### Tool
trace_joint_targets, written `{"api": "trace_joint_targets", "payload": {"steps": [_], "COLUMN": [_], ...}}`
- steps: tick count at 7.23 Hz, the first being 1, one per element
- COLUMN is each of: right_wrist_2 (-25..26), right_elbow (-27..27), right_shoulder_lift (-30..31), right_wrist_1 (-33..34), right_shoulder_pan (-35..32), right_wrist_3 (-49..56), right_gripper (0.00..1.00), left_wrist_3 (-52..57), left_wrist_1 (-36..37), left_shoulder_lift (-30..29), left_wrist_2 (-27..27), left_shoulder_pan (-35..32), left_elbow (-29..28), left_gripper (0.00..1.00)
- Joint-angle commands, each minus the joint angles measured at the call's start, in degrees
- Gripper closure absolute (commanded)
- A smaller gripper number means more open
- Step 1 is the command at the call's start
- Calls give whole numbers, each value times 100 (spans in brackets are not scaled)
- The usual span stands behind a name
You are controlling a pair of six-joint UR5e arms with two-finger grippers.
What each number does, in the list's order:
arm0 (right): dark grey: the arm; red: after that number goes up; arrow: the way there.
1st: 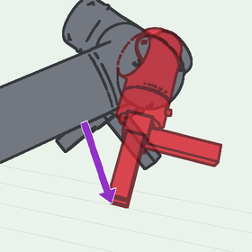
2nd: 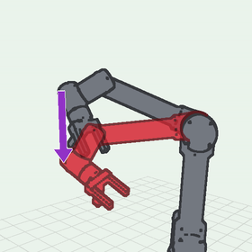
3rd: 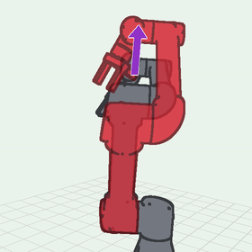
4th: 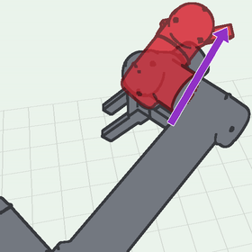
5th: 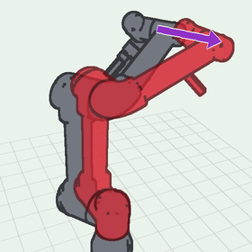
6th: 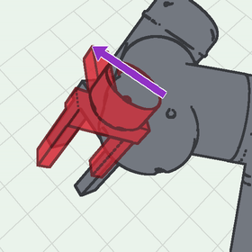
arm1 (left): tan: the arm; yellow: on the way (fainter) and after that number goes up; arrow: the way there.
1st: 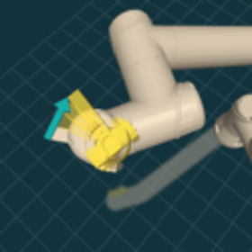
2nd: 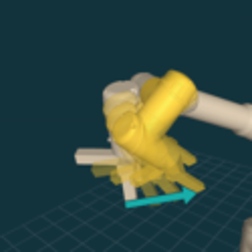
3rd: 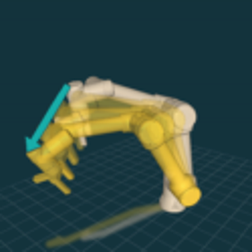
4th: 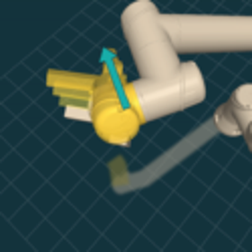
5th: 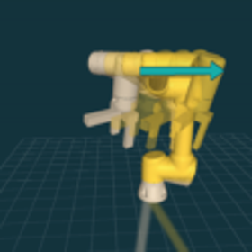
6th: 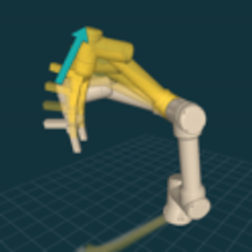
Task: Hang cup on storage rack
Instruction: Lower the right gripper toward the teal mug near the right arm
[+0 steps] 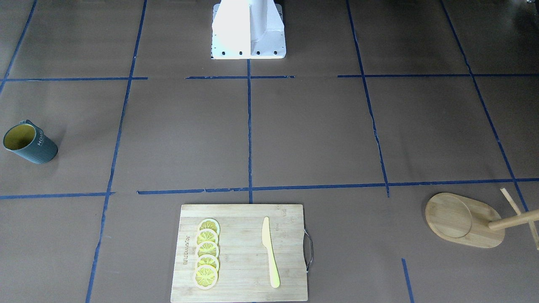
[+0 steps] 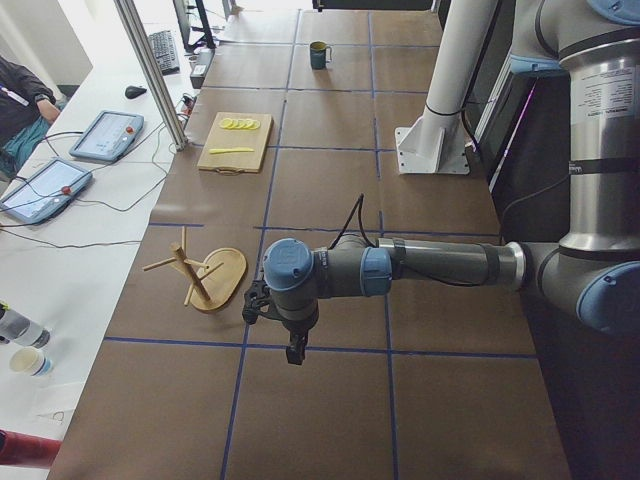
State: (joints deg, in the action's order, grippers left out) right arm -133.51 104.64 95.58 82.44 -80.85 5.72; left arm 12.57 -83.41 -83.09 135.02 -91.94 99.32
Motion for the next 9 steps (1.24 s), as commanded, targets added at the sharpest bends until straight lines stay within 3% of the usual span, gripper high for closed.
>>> {"api": "trace_joint_targets", "payload": {"steps": [1,2,9], "right_wrist_2": [18,114,185], "right_elbow": [-5,-171,-1287], "right_shoulder_lift": [-180,-415,-575], "right_wrist_1": [-446,-474,-843], "right_shoulder_pan": [742,1224,1535], "right_wrist_3": [-18,-1,-9], "right_gripper": [0,0,0], "left_wrist_3": [0,0,0], "left_wrist_1": [0,0,0], "left_shoulder_lift": [4,4,13], "left_wrist_2": [7,7,7], "left_shoulder_pan": [0,0,9], "left_elbow": [0,0,9], "left_gripper": [0,0,0]}}
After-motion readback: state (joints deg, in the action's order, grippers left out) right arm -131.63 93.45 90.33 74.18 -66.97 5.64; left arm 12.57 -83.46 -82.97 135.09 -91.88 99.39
